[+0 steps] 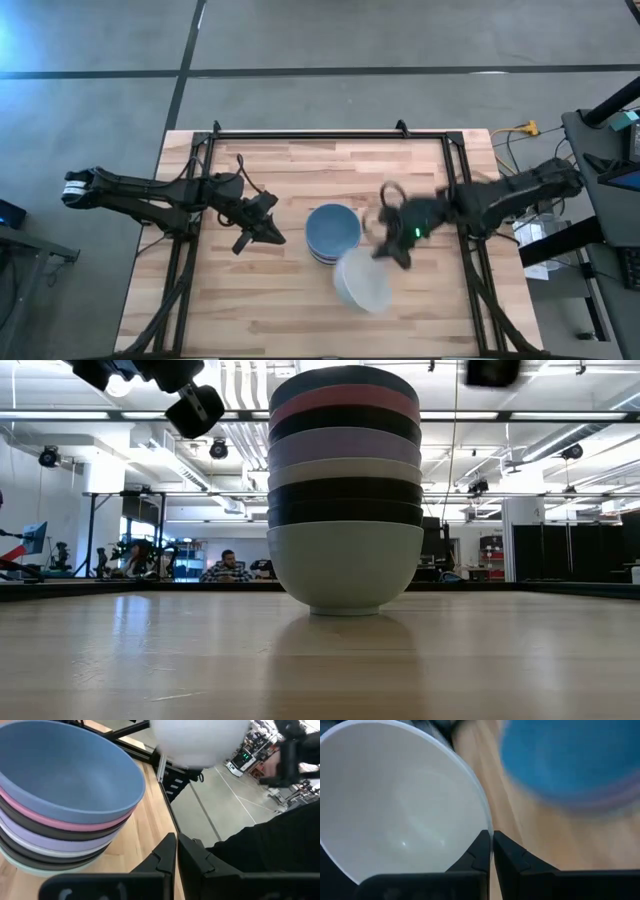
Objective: Nest bowls inside each other
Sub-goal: Stack the white bowl on the blue bowl
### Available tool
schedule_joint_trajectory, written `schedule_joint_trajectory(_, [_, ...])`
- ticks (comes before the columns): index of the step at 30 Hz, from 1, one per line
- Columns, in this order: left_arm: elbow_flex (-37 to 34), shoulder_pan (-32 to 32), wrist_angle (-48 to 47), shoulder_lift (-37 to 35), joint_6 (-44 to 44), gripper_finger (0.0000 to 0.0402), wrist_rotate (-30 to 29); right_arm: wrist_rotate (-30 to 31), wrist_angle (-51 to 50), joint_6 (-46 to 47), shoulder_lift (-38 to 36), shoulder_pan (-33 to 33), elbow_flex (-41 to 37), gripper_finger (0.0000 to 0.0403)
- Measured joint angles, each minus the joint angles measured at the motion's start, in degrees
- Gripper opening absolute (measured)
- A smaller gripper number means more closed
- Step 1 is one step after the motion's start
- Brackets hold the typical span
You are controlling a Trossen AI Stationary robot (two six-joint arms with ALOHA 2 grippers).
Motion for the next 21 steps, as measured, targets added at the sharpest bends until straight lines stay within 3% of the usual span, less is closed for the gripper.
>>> schedule_joint_trajectory(7, [0.00,0.00,0.19,-1.04,-0.04,0.0000,0.05,-5.75,-5.78,-9.14,7.94,-14.89,23.46,0.0009])
schedule_joint_trajectory(12, [0.00,0.03,0.08,-1.77,-2.60,0.0000,1.08,-7.21,-28.38,-17.18,21.04,-19.68,46.62,0.0009])
schedule_joint_trajectory(16, [0.00,0.04,-0.75,-2.15,-3.10,0.0000,6.52,-6.48,-46.58,-22.26,32.12,-21.10,62.79,0.0009])
schedule_joint_trajectory(19, [0.00,-0.01,-1.51,-2.24,-5.69,0.0000,8.60,-5.10,-55.47,-24.11,39.04,-21.83,71.69,0.0009])
schedule_joint_trajectory(21, [0.00,0.00,-2.29,-2.26,-7.32,0.0000,8.82,-5.88,-55.50,-24.34,40.69,-22.19,70.59,0.0009])
